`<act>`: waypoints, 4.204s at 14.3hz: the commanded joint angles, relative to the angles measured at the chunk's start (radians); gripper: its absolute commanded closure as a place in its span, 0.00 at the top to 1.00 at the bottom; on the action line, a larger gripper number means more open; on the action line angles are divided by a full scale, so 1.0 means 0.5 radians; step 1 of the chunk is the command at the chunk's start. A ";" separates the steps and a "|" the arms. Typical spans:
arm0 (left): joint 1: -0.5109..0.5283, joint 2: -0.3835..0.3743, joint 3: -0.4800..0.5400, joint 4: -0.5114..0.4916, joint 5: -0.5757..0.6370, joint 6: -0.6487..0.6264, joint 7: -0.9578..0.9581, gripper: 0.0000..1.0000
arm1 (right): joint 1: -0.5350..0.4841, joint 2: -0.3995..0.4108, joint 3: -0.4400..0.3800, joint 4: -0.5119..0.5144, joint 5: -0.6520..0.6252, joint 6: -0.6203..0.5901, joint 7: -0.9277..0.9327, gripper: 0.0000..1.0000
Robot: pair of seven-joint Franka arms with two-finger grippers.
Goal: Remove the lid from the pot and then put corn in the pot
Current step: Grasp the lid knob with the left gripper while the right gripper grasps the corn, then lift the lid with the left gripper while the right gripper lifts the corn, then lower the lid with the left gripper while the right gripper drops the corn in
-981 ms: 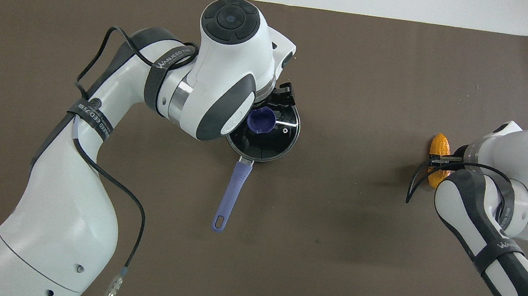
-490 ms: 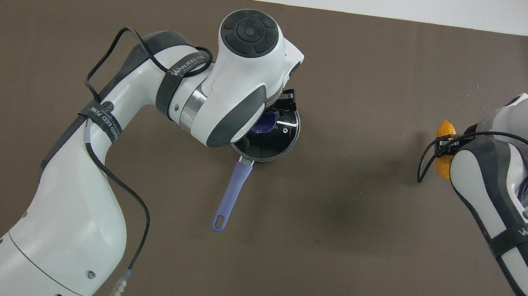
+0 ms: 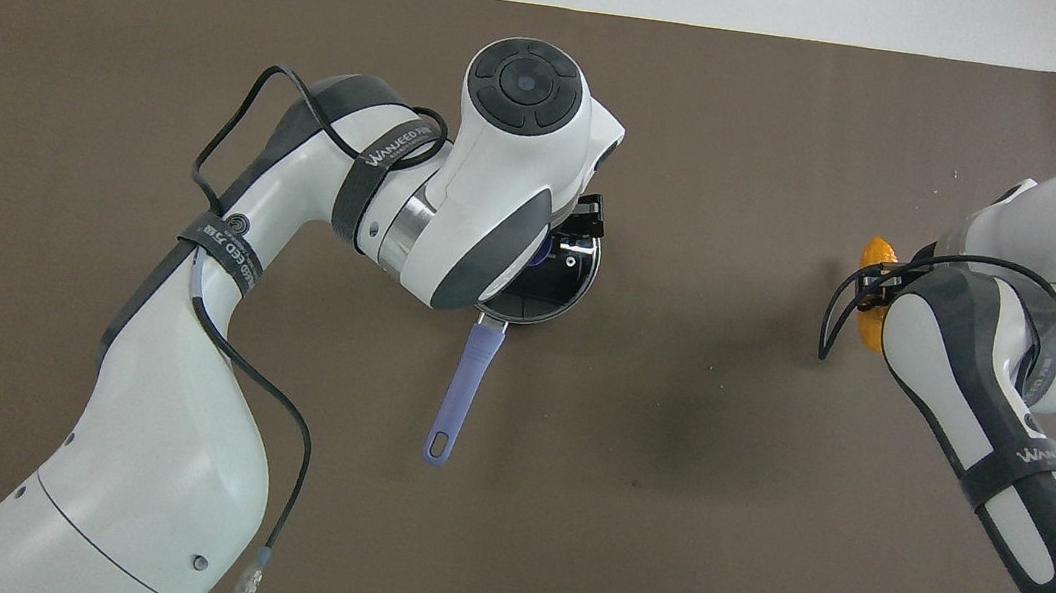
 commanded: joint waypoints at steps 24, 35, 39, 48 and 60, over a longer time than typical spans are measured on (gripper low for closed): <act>-0.005 -0.247 0.016 -0.406 -0.006 0.235 -0.064 0.16 | 0.009 0.015 0.008 0.045 0.022 -0.057 0.066 0.00; 0.157 -0.538 0.038 -0.363 -0.095 -0.052 0.013 0.00 | 0.088 0.009 0.048 0.176 0.037 -0.188 0.213 0.00; 0.561 -0.686 0.044 -0.372 -0.095 -0.356 0.570 0.00 | 0.370 0.190 0.088 0.961 0.092 -0.756 0.638 0.00; 1.532 -0.876 0.056 -1.190 -0.074 0.310 1.887 0.00 | 1.006 0.601 0.110 1.196 0.123 -0.263 1.474 0.00; 1.603 -0.849 0.056 -1.584 -0.071 0.738 1.903 0.00 | 1.064 0.617 0.110 0.769 0.049 0.207 1.462 0.31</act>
